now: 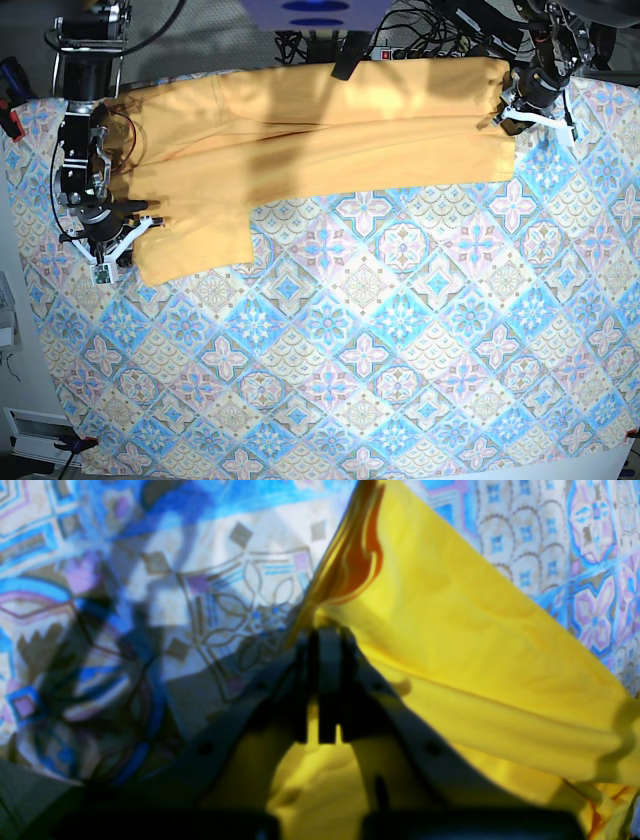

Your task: Fold the T-shirt properly

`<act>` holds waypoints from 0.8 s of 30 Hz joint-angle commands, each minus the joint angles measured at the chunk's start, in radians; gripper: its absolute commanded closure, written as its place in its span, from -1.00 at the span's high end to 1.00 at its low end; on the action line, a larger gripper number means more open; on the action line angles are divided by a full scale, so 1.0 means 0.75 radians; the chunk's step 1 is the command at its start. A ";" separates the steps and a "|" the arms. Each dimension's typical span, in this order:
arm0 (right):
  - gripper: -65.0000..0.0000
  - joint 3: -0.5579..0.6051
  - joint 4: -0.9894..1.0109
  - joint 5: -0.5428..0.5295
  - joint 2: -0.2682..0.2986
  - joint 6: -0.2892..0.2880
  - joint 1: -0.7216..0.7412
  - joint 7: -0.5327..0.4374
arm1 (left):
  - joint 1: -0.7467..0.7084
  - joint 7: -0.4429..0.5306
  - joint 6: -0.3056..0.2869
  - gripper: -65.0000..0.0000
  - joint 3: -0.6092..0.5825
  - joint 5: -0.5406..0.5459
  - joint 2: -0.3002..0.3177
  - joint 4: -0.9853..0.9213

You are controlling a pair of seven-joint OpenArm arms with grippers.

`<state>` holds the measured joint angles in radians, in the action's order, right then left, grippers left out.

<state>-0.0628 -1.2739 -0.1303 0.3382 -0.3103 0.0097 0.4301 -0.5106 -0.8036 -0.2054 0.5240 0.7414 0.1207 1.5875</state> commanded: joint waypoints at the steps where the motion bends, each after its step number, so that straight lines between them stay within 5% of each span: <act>1: -0.98 -0.022 -0.062 -0.011 0.017 -0.035 -0.012 -0.024 | -0.004 0.021 -0.001 -1.00 0.008 0.011 0.016 0.018; 8: -0.98 -0.216 -0.279 -0.011 -0.010 -0.174 -0.176 0.109 | -0.004 0.021 -0.001 -1.00 0.008 0.011 0.016 0.018; 24: -0.98 -0.327 -0.686 -0.011 -0.018 -0.176 -0.620 0.135 | -0.004 0.021 -0.001 -1.00 0.006 0.011 0.016 0.018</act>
<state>-0.2955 -1.7794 -0.1383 0.3077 -0.4496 -0.4461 0.5373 -0.5102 -0.8028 -0.2035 0.5232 0.7414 0.1230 1.5875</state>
